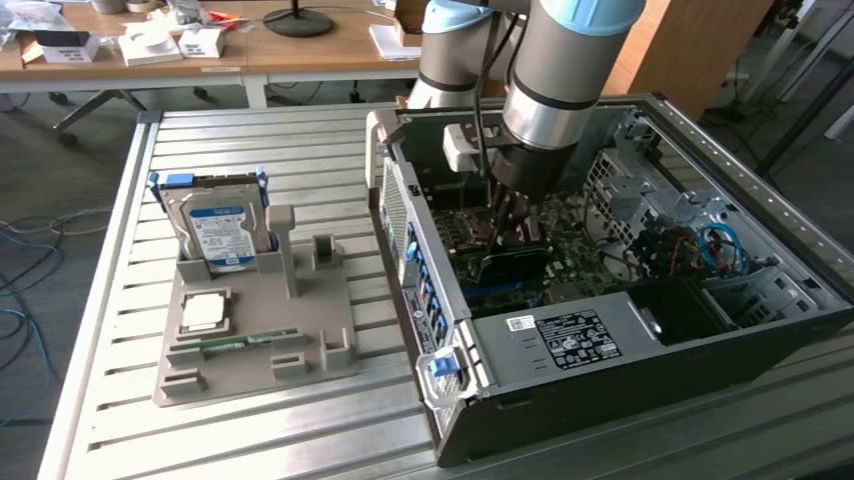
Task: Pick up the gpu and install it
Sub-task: 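Press down on the gpu until it lock into place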
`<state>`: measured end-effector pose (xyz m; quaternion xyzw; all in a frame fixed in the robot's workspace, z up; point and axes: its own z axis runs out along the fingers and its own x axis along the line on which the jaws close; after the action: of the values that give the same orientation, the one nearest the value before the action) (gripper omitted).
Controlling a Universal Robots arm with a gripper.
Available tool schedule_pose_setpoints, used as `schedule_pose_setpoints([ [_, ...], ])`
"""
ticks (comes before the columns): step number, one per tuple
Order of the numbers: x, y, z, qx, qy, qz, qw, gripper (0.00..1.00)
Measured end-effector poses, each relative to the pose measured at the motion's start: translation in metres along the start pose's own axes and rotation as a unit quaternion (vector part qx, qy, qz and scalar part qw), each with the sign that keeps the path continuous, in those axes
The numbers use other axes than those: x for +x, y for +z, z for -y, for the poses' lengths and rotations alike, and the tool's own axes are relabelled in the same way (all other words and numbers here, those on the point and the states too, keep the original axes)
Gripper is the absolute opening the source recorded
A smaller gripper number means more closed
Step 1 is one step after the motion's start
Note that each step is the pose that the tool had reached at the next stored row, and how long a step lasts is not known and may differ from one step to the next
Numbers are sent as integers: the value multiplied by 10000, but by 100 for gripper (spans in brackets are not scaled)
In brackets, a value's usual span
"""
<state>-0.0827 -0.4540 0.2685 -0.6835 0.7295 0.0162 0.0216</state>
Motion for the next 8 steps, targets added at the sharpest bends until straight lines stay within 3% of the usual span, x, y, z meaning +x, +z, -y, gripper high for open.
schedule_pose_setpoints([
  [8,16,3,1,0,0,1,10000,11],
])
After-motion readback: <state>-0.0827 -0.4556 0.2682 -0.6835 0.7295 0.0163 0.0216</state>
